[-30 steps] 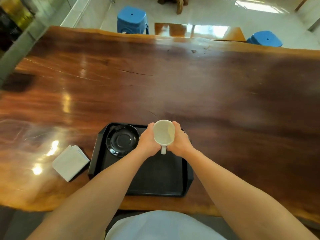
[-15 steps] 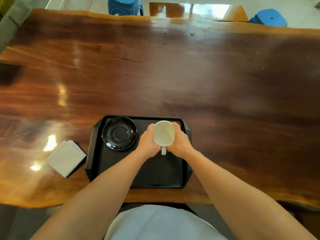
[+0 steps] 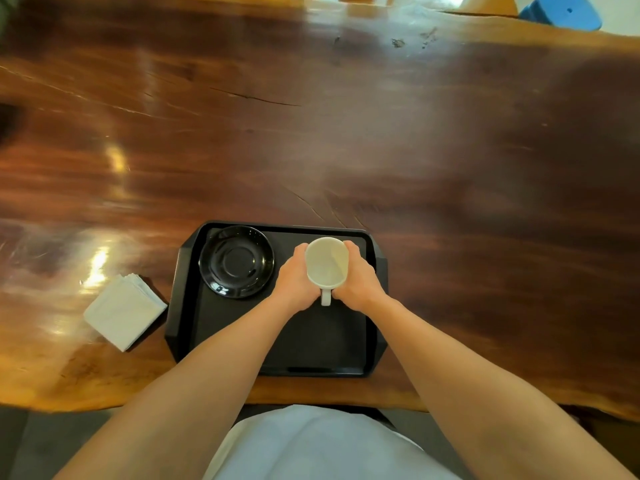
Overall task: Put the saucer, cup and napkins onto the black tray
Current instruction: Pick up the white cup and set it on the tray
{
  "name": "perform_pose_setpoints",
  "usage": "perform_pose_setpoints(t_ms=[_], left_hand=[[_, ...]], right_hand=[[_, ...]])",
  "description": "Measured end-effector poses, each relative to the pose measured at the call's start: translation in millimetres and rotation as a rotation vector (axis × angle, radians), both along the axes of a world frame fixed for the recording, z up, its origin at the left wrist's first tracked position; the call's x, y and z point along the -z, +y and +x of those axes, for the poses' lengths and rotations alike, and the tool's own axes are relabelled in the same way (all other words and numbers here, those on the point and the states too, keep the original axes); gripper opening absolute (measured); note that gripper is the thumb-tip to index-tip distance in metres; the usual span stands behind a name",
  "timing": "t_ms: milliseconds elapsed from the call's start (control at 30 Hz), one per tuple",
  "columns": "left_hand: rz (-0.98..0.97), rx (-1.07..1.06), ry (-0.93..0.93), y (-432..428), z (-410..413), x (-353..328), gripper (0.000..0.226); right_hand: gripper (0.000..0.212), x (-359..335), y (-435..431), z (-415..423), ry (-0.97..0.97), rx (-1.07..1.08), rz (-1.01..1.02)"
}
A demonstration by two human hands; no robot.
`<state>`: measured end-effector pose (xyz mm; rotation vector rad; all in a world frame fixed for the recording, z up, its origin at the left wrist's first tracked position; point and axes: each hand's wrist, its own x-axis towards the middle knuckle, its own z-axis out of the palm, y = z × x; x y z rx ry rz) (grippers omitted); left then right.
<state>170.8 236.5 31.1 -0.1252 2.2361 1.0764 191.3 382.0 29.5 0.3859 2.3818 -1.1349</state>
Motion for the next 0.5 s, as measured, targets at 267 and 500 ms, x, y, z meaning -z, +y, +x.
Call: perform_pose_setpoints(t_ms=[267, 500], left_hand=[[-0.006, -0.003, -0.023, -0.1, -3.1, 2.3, 0.076], [-0.003, -0.012, -0.026, 0.2, -5.7, 2.5, 0.075]], right_hand=[[0.084, 7.1, -0.6, -4.4, -0.015, -0.012, 0.01], [0.086, 8.3, 1.3, -7.8, -0.031, -0.017, -0.001]])
